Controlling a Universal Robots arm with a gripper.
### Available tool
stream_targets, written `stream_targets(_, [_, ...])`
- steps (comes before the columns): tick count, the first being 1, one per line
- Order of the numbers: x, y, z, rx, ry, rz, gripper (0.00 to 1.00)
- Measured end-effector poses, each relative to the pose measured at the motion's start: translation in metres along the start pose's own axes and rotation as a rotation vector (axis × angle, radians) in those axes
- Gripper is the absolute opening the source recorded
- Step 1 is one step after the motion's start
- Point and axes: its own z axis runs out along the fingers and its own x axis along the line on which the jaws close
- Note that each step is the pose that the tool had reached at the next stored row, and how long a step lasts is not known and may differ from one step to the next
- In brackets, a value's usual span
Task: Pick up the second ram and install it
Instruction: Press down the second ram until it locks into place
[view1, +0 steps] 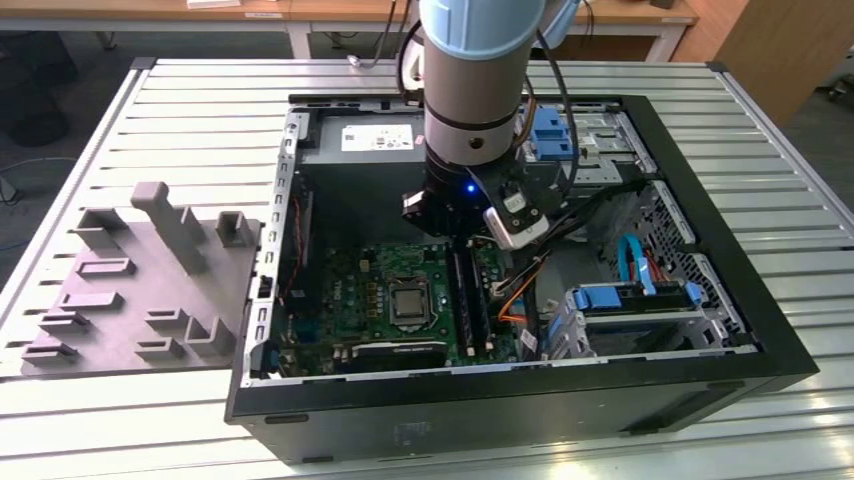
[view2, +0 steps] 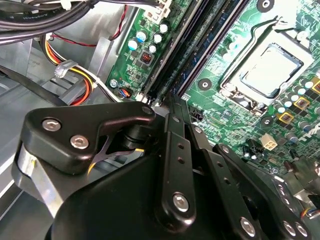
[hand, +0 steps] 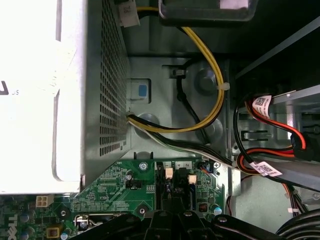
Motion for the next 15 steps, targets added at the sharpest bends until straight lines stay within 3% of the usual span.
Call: stream_targets(15, [0.0002, -0.0003, 0.003, 0.0003, 0.0001, 0.0, 0.11])
